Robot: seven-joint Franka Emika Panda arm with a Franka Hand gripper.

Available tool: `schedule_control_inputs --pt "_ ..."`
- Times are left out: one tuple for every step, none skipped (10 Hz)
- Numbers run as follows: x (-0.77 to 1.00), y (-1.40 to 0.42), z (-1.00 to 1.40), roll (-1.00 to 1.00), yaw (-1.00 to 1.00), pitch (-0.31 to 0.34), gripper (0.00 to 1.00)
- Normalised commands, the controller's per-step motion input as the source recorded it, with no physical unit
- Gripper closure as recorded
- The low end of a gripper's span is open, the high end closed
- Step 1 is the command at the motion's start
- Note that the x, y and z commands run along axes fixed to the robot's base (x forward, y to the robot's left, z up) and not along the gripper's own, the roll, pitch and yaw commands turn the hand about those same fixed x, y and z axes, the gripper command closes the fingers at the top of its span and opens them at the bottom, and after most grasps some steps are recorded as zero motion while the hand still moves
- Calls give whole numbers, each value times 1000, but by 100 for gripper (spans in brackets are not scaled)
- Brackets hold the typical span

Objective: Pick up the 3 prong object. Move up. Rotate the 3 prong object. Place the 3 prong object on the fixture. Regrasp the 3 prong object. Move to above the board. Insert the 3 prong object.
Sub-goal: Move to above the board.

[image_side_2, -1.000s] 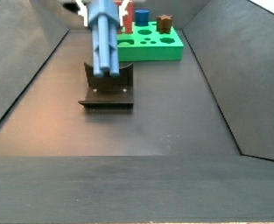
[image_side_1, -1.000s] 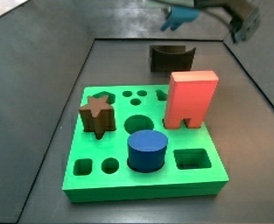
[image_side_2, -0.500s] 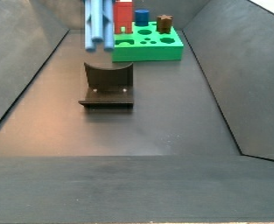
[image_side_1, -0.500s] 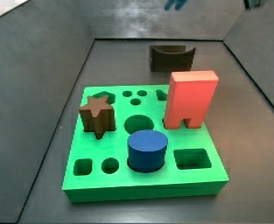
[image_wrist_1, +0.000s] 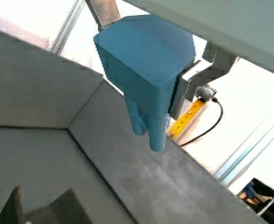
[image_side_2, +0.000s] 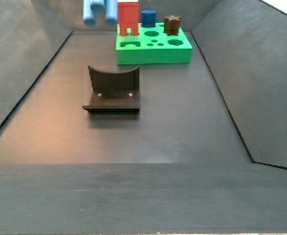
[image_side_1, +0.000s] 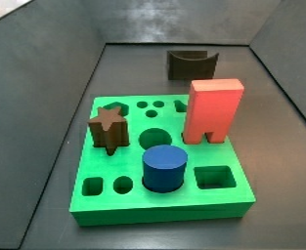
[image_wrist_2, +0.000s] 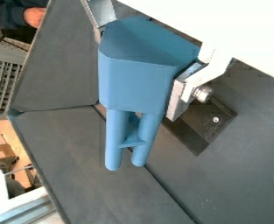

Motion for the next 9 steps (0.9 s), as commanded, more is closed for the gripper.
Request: schedule_control_inputs --pt "-45 38 1000 -88 3 53 100" --pt "-44 31 1000 -79 12 57 100" --pt "-37 24 913 -76 17 60 100" --pt "-20 16 715 -72 22 69 100" --pt "-15 10 562 -68 26 79 100" --pt "-8 0 364 -62 34 89 100" --pt "-3 -1 267 -62 38 92 100" --pt "-570 -1000 -124 -1000 -142 30 100" --pt "-572 -1000 -141 -1000 -139 18 100"
